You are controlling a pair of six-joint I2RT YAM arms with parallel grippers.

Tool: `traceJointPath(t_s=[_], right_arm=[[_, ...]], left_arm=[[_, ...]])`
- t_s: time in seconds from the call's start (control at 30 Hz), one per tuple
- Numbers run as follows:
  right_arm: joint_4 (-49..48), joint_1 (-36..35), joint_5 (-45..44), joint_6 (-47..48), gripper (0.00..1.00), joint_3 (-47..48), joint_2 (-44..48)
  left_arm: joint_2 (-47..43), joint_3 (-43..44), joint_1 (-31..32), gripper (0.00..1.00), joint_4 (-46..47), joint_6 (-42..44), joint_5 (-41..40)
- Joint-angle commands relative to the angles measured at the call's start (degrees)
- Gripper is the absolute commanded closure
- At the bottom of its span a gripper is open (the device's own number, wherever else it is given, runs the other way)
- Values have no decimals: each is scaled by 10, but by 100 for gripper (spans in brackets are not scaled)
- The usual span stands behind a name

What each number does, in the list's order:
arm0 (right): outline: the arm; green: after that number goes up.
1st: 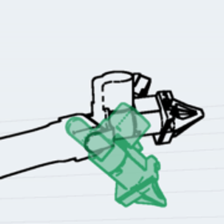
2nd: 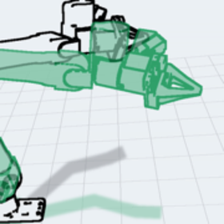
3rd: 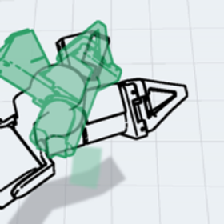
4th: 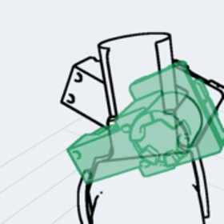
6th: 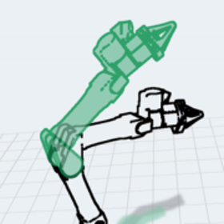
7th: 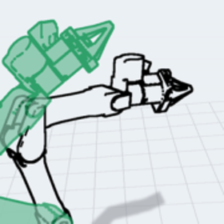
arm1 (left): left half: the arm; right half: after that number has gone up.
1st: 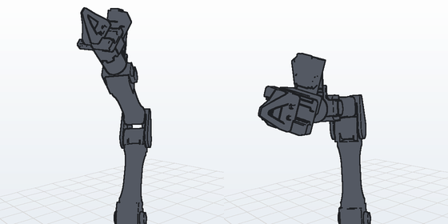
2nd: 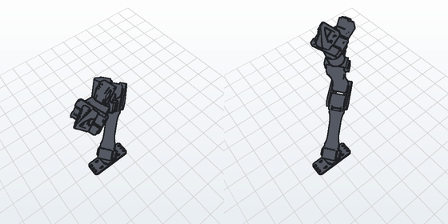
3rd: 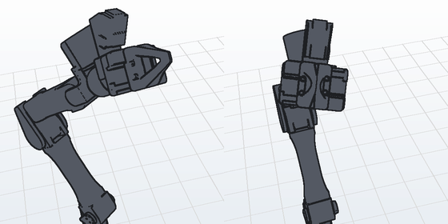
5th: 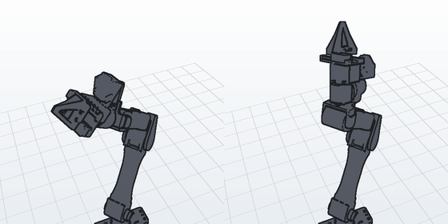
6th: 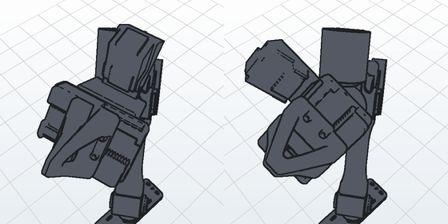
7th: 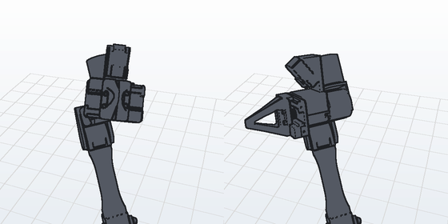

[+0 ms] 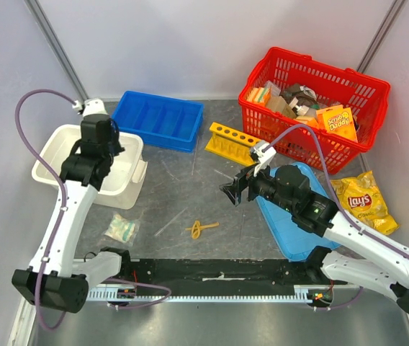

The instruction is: Organize the chemistry lab equipment

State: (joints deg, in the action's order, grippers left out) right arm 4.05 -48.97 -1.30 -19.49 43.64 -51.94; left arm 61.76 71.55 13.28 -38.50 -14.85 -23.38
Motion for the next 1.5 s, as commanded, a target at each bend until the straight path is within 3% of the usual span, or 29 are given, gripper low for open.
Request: traceJointPath(t_s=[0.0, 0.23, 0.43, 0.8, 1.03, 1.17, 1.33, 1.47], right_arm=[[13, 0, -12, 16, 2, 7, 17], [28, 0, -20, 18, 2, -1, 18], [90, 0, -139, -34, 2, 5, -11], [200, 0, -224, -161, 5, 33, -93], [176, 0, -101, -85, 11, 16, -104], [152, 0, -58, -85, 22, 9, -121], [62, -5, 69, -45, 32, -17, -153], [46, -6, 52, -26, 36, -14, -199]], left_arm=[[-1, -40, -89, 98, 6, -27, -21], [42, -82, -166, 98, 34, -81, 17], [75, -87, -190, 98, 17, -104, 67], [54, -81, -192, 62, 11, -92, 92], [-11, -82, -191, 53, 29, -72, 231], [-37, -94, -190, 41, 38, -76, 353], [-73, -142, -172, 26, 60, -63, 509], [-107, -174, -118, 24, 72, -61, 568]])
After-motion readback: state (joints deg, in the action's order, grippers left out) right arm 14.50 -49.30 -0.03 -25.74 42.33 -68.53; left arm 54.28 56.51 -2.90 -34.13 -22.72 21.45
